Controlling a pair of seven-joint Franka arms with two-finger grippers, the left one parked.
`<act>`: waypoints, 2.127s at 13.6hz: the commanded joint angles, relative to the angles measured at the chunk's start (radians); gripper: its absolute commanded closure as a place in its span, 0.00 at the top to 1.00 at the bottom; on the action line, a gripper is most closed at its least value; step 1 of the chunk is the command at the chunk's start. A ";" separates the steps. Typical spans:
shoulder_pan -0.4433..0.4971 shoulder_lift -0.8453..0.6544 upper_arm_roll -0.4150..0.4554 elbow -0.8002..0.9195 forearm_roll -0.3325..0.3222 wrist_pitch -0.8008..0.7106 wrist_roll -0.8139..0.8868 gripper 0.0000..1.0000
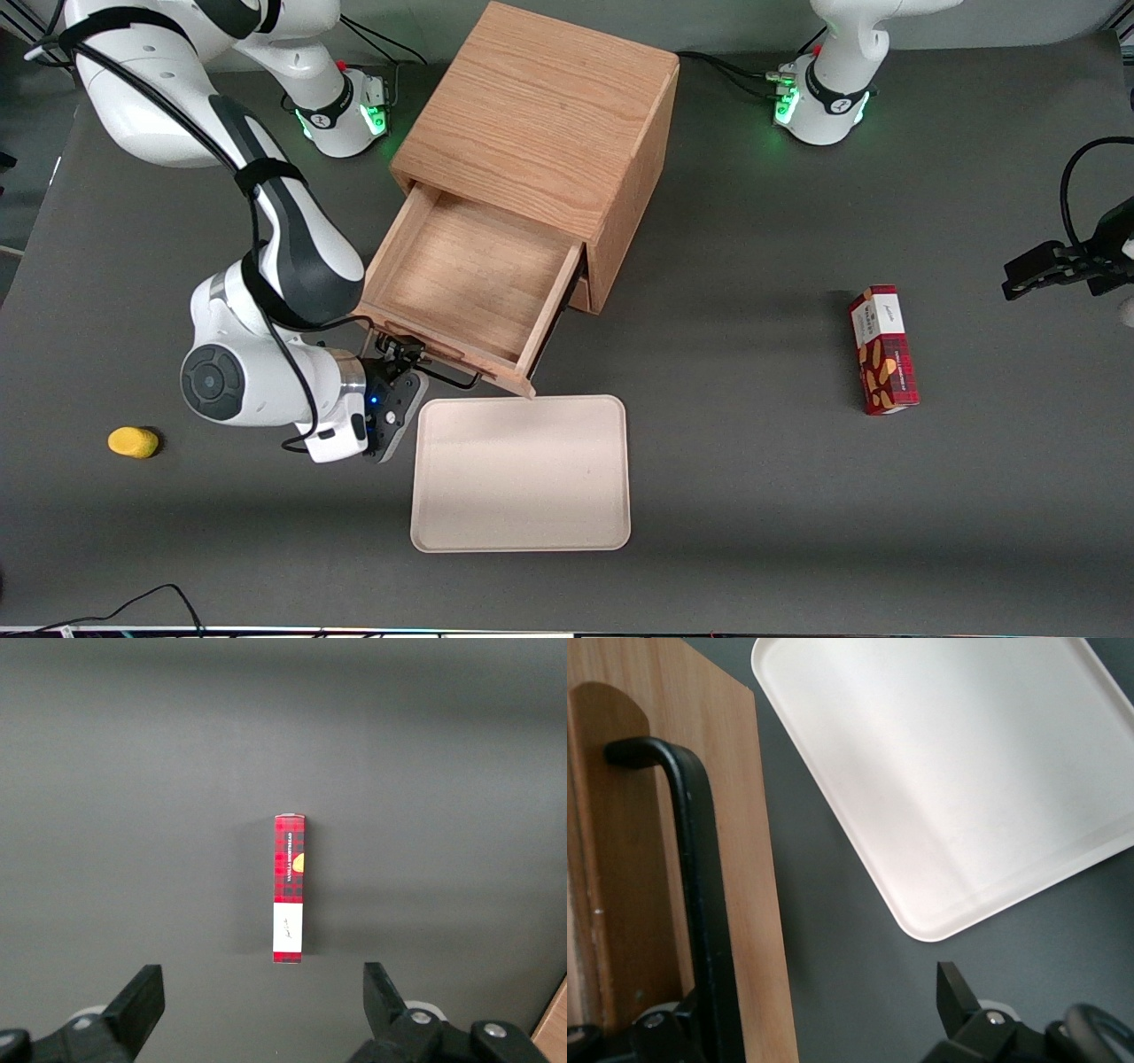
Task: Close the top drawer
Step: 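Push the open drawer front with the right gripper into the cabinet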
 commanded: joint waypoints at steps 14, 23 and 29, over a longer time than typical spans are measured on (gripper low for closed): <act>0.044 -0.215 0.051 -0.316 0.045 0.092 0.072 1.00; 0.064 -0.287 0.106 -0.411 0.050 0.101 0.141 1.00; 0.064 -0.315 0.137 -0.465 0.050 0.126 0.172 1.00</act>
